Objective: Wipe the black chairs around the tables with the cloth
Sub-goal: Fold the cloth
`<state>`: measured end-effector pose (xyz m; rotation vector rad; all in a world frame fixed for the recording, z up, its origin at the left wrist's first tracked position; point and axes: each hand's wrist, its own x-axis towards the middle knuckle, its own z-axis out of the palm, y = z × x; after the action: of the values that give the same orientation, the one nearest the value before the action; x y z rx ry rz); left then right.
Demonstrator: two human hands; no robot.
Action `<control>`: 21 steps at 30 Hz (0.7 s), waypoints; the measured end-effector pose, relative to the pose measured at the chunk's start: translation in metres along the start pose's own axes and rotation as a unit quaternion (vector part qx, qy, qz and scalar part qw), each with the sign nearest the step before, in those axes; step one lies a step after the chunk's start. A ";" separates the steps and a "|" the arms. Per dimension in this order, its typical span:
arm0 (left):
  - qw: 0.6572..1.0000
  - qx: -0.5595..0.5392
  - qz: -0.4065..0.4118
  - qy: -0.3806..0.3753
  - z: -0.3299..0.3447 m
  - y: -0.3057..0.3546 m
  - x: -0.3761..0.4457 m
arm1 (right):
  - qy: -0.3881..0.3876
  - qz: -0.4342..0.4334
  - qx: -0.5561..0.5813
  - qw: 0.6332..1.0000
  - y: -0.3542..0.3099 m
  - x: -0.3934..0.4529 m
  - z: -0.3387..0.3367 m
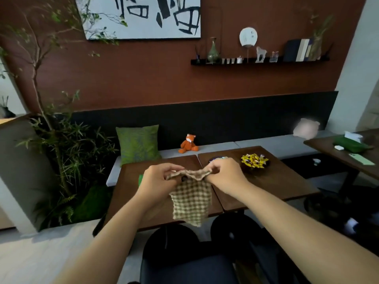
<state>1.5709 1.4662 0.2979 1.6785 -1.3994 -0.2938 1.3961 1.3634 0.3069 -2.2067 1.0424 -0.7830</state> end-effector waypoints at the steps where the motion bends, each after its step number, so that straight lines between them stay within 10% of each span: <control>1: 0.998 -0.069 -0.014 0.010 -0.002 -0.010 0.000 | 0.000 -0.005 0.026 1.000 -0.002 0.007 0.003; 5: 0.922 -0.376 -0.077 -0.050 -0.005 -0.037 -0.006 | -0.055 0.011 0.139 0.989 -0.019 0.023 0.010; 10: 0.899 -0.398 -0.134 -0.126 0.016 -0.060 -0.012 | -0.107 0.010 0.171 0.979 -0.023 0.041 0.003; 21: 0.909 -0.372 -0.187 -0.027 0.037 -0.058 0.029 | -0.191 -0.077 0.197 0.959 0.027 0.046 -0.033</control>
<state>1.5940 1.4206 0.2438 1.2660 -0.8158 -0.9666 1.3838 1.3040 0.3223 -1.9945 0.4819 -0.5391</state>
